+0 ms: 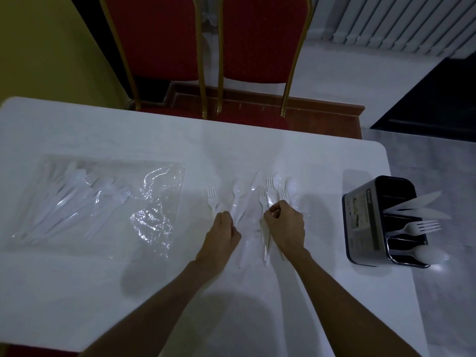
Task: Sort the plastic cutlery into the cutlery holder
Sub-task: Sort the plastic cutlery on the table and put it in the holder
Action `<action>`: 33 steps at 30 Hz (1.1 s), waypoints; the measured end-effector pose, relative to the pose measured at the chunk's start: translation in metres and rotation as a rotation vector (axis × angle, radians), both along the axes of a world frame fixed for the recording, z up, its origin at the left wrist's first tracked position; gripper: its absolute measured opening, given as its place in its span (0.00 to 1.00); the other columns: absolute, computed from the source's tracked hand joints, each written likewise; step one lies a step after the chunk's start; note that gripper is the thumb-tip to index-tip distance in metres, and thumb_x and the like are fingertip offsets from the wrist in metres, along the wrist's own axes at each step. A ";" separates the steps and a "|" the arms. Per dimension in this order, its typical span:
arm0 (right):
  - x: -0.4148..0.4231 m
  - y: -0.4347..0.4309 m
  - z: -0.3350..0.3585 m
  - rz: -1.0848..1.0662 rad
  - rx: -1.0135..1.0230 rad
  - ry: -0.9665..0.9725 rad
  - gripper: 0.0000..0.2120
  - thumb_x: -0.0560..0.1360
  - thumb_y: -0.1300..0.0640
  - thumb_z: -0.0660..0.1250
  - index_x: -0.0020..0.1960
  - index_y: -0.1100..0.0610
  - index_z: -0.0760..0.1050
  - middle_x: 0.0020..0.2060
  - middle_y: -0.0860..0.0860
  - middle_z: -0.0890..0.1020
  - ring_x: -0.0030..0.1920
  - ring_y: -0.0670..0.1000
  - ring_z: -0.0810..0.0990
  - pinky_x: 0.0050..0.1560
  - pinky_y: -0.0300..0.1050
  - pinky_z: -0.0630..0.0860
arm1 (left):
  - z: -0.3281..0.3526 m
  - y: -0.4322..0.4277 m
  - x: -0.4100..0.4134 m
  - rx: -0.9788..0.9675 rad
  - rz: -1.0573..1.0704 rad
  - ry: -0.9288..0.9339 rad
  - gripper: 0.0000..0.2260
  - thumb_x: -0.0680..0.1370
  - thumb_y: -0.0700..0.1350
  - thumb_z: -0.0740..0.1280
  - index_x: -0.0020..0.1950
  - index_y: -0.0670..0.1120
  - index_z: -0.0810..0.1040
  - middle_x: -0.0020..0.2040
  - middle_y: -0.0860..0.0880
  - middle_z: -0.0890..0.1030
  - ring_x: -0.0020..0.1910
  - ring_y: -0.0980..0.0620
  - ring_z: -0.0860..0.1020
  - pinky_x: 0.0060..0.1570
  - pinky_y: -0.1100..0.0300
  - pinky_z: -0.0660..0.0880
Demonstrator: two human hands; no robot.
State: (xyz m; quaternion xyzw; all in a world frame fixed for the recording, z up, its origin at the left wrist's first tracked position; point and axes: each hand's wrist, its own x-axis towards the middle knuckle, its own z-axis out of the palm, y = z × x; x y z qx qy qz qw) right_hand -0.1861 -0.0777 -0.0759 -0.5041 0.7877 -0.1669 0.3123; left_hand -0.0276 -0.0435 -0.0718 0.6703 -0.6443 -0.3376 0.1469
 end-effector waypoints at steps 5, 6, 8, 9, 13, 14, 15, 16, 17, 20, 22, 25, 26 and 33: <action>-0.006 0.000 -0.003 -0.019 0.000 -0.004 0.05 0.75 0.54 0.65 0.48 0.54 0.76 0.40 0.47 0.81 0.42 0.50 0.80 0.45 0.47 0.79 | 0.000 -0.044 -0.018 -0.001 0.018 -0.032 0.09 0.81 0.38 0.57 0.59 0.36 0.66 0.55 0.40 0.71 0.54 0.43 0.73 0.46 0.63 0.64; -0.007 0.000 -0.004 -0.020 -0.005 -0.005 0.04 0.75 0.54 0.65 0.48 0.53 0.76 0.40 0.46 0.81 0.42 0.49 0.80 0.45 0.48 0.79 | -0.003 -0.052 -0.022 0.000 0.008 -0.052 0.12 0.81 0.41 0.58 0.61 0.36 0.66 0.57 0.40 0.71 0.56 0.43 0.73 0.48 0.62 0.65; -0.009 0.000 -0.007 -0.011 -0.010 -0.003 0.04 0.75 0.54 0.66 0.48 0.53 0.77 0.40 0.46 0.81 0.42 0.49 0.80 0.46 0.47 0.79 | -0.010 -0.064 -0.029 0.030 -0.014 -0.134 0.15 0.81 0.46 0.61 0.61 0.38 0.67 0.59 0.41 0.70 0.57 0.45 0.72 0.51 0.60 0.68; -0.010 0.000 -0.008 -0.005 -0.009 0.001 0.04 0.75 0.54 0.66 0.48 0.53 0.77 0.39 0.46 0.80 0.41 0.49 0.80 0.46 0.46 0.79 | -0.013 -0.068 -0.032 0.044 -0.024 -0.181 0.15 0.80 0.47 0.61 0.61 0.38 0.68 0.59 0.42 0.69 0.57 0.46 0.72 0.52 0.60 0.69; -0.014 0.001 -0.013 0.023 -0.005 0.001 0.04 0.76 0.54 0.66 0.48 0.53 0.77 0.37 0.44 0.78 0.41 0.48 0.80 0.47 0.45 0.79 | -0.011 -0.073 -0.037 0.055 0.003 -0.213 0.12 0.81 0.43 0.58 0.59 0.36 0.69 0.59 0.41 0.70 0.56 0.45 0.74 0.52 0.60 0.70; -0.014 0.001 -0.013 0.029 0.001 0.001 0.04 0.76 0.53 0.66 0.48 0.53 0.77 0.37 0.43 0.78 0.41 0.48 0.79 0.47 0.45 0.79 | -0.009 -0.074 -0.036 0.060 0.017 -0.193 0.11 0.81 0.42 0.58 0.58 0.36 0.69 0.59 0.40 0.70 0.55 0.44 0.75 0.51 0.59 0.70; -0.015 0.002 -0.014 0.033 0.007 0.000 0.04 0.76 0.53 0.66 0.48 0.52 0.77 0.37 0.43 0.78 0.41 0.48 0.79 0.47 0.45 0.79 | -0.007 -0.074 -0.035 0.071 0.037 -0.166 0.11 0.81 0.42 0.58 0.58 0.36 0.70 0.59 0.39 0.71 0.55 0.43 0.75 0.51 0.58 0.70; -0.015 0.003 -0.014 0.035 0.009 -0.002 0.04 0.75 0.53 0.66 0.48 0.52 0.77 0.37 0.44 0.78 0.41 0.48 0.79 0.47 0.45 0.79 | -0.003 -0.073 -0.033 0.079 0.060 -0.142 0.11 0.80 0.42 0.58 0.58 0.36 0.70 0.59 0.39 0.71 0.56 0.41 0.74 0.52 0.56 0.70; -0.015 0.004 -0.013 0.035 0.010 -0.005 0.04 0.75 0.54 0.66 0.48 0.52 0.77 0.37 0.44 0.78 0.41 0.48 0.79 0.47 0.45 0.79 | -0.001 -0.071 -0.029 0.089 0.072 -0.124 0.11 0.80 0.42 0.58 0.58 0.36 0.70 0.59 0.38 0.72 0.57 0.40 0.73 0.53 0.54 0.69; -0.012 0.007 -0.007 0.038 0.002 -0.008 0.03 0.75 0.55 0.66 0.48 0.53 0.76 0.38 0.45 0.79 0.41 0.48 0.79 0.46 0.46 0.79 | 0.004 -0.057 -0.013 0.066 0.077 -0.113 0.09 0.81 0.41 0.57 0.55 0.35 0.70 0.54 0.36 0.75 0.53 0.38 0.75 0.50 0.50 0.71; -0.009 0.011 -0.003 0.059 -0.004 -0.007 0.02 0.75 0.55 0.66 0.47 0.53 0.77 0.39 0.46 0.80 0.41 0.48 0.79 0.46 0.45 0.78 | 0.002 -0.040 -0.001 0.032 0.126 -0.061 0.07 0.81 0.41 0.57 0.54 0.37 0.68 0.48 0.35 0.77 0.46 0.36 0.77 0.45 0.46 0.74; 0.003 0.018 -0.001 0.153 0.018 -0.028 0.03 0.75 0.55 0.67 0.45 0.54 0.78 0.39 0.47 0.81 0.41 0.48 0.80 0.46 0.45 0.79 | -0.005 -0.014 0.011 0.028 0.203 -0.057 0.06 0.81 0.41 0.56 0.54 0.39 0.65 0.45 0.36 0.77 0.43 0.35 0.77 0.43 0.43 0.76; 0.008 0.020 -0.002 0.193 0.055 -0.030 0.06 0.75 0.52 0.67 0.45 0.55 0.78 0.39 0.48 0.81 0.40 0.48 0.80 0.45 0.44 0.79 | -0.009 -0.007 0.014 0.035 0.226 -0.057 0.05 0.81 0.42 0.56 0.53 0.40 0.65 0.45 0.37 0.77 0.42 0.36 0.78 0.43 0.43 0.76; 0.033 0.029 -0.014 0.223 0.183 -0.010 0.13 0.73 0.52 0.71 0.36 0.57 0.72 0.30 0.50 0.75 0.30 0.47 0.73 0.34 0.40 0.71 | -0.022 0.016 0.029 0.061 0.350 0.040 0.07 0.81 0.47 0.59 0.47 0.45 0.64 0.41 0.42 0.78 0.38 0.41 0.78 0.35 0.52 0.72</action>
